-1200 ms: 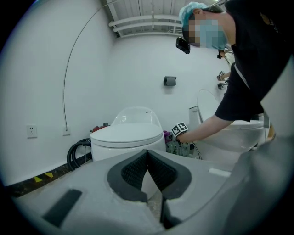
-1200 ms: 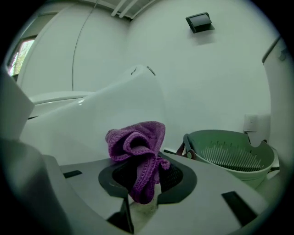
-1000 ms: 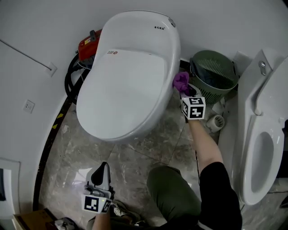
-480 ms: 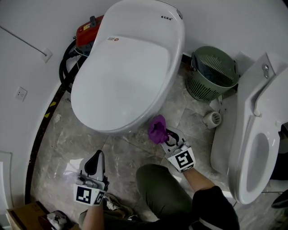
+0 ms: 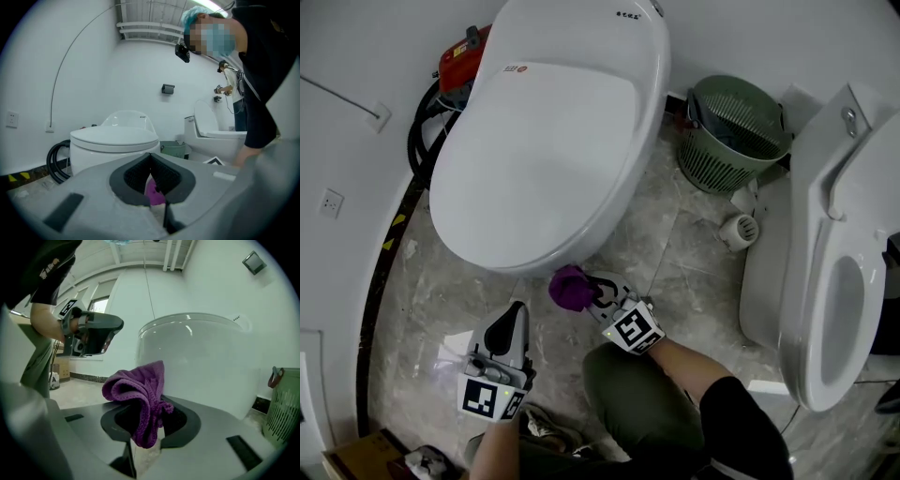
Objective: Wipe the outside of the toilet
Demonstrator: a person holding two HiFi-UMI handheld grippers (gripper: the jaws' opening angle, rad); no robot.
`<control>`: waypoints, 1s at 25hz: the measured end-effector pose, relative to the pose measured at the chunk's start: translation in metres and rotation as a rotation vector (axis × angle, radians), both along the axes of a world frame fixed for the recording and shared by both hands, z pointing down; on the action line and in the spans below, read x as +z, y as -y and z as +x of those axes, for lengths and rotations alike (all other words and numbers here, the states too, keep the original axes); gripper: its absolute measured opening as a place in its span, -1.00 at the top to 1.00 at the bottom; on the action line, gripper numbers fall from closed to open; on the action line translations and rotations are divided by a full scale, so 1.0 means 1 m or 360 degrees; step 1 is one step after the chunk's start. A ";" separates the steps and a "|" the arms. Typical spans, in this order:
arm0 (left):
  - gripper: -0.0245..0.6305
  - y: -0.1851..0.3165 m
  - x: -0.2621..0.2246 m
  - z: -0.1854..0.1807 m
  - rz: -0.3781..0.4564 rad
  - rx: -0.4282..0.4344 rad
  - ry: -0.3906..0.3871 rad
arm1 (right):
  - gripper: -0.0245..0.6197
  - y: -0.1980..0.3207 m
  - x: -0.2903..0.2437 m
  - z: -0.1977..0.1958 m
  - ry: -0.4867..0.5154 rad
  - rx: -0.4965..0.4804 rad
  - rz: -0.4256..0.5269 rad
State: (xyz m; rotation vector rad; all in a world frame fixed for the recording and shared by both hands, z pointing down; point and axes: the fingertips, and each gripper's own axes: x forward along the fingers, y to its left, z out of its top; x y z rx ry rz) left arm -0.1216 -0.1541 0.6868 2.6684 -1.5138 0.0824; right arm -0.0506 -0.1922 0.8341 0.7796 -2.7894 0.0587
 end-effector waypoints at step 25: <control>0.90 -0.015 0.012 0.011 -0.0058 -0.0036 0.0093 | 0.60 0.270 0.006 0.233 -0.0068 0.1132 -0.0235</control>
